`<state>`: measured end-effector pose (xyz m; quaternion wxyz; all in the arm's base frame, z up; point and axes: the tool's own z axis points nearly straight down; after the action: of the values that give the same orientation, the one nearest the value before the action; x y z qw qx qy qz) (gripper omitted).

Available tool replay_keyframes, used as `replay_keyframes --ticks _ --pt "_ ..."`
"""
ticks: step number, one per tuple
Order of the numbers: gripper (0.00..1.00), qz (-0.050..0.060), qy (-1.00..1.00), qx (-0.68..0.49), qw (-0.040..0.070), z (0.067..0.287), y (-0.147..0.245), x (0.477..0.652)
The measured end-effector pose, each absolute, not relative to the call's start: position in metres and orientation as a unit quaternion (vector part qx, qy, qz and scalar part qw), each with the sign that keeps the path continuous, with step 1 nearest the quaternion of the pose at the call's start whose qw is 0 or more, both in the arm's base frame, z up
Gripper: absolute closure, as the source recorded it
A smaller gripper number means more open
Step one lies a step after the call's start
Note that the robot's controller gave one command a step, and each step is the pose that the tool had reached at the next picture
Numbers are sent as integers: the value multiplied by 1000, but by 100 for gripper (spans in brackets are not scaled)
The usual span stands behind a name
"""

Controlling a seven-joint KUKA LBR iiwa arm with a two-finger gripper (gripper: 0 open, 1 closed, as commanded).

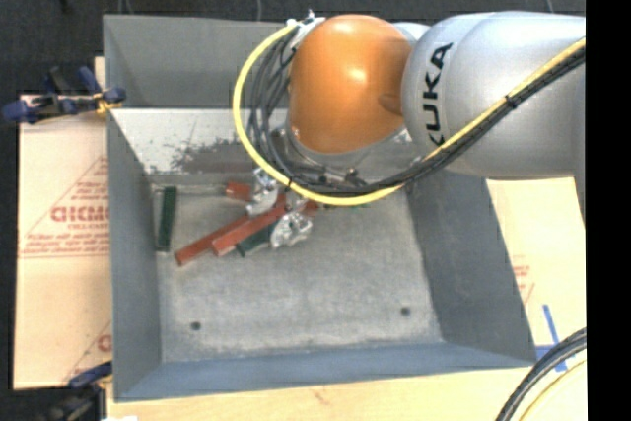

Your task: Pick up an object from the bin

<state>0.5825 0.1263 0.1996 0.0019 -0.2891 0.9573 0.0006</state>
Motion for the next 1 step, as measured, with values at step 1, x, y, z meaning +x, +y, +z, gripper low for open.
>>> replay_keyframes --ticks 1 --pt "100 1 957 -289 2 199 126 582"
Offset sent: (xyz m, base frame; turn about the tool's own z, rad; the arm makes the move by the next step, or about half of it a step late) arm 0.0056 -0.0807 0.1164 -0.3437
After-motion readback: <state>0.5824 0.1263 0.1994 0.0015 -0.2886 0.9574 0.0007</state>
